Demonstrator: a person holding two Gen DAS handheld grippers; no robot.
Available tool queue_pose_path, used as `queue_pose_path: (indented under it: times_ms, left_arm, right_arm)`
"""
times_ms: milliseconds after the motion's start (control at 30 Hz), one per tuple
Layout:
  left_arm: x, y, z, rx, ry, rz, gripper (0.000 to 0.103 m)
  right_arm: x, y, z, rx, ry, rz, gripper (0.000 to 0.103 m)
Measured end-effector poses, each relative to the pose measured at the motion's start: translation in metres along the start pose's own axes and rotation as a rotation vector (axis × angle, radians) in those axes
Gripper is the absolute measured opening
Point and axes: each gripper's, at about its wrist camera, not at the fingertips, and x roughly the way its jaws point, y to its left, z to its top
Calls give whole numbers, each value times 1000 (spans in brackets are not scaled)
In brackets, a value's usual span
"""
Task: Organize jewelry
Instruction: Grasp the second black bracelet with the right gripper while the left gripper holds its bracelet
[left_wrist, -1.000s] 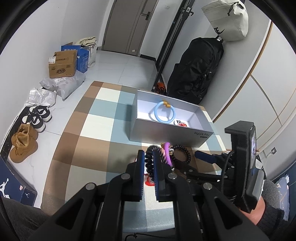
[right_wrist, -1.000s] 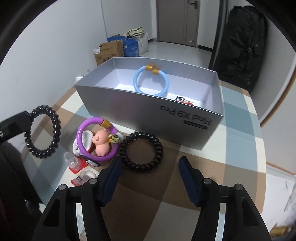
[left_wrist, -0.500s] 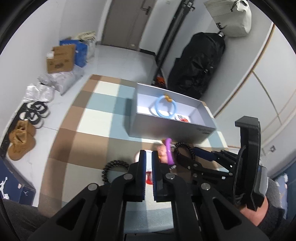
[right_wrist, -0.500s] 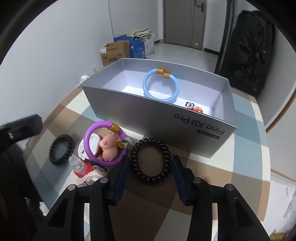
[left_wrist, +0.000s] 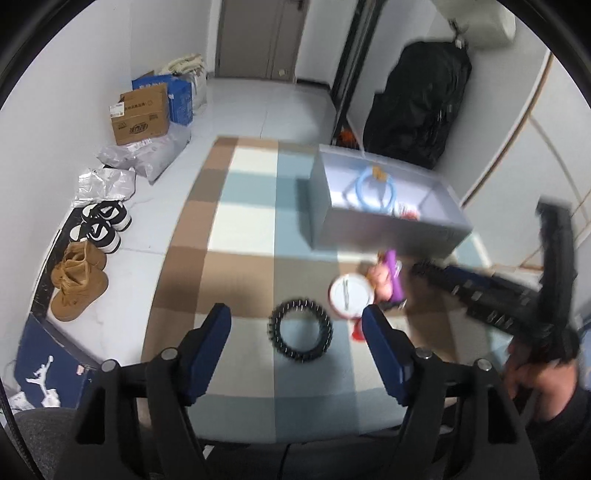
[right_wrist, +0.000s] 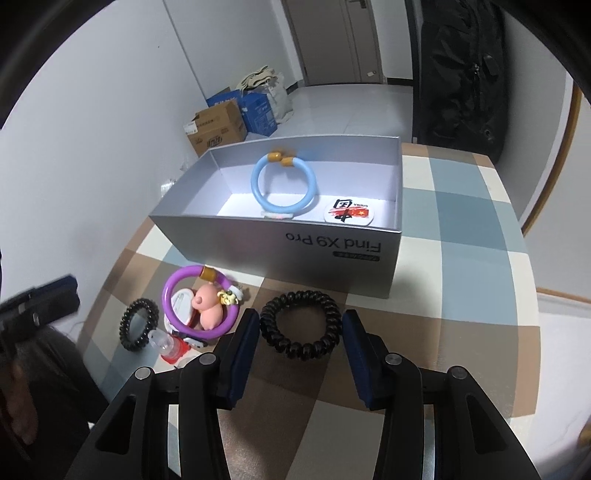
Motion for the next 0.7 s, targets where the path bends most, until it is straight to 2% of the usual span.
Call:
queue_pose_path:
  times_ms: [133,400,467,533,567,600,700]
  left_arm:
    - [21,-2,-3,2,78,12,69]
    - [43,-8,-5,61,141,95,69]
    - [42,-11,-6,79,124,109,69]
    - [43,-12,-6,93,123,132,64]
    - [41,-11,-7,98,116,131,59]
    - [40,-11,-7,97,113,130,48]
    - [36,-10,-7,93,105,128,37]
  right_arm:
    - [0,2,-1,2,1,12,44]
    - [-2,-8,-7,25,32,21,43]
    - [-3,-10,-7,32,32,23,43]
    - [-3,-10,-7,36,35,31,43]
    - [-3,-10,-8,37,38,38,43]
    - [-3,-10,-8,37,40,42,43]
    - [-6,-12,-7,45,34,55,43]
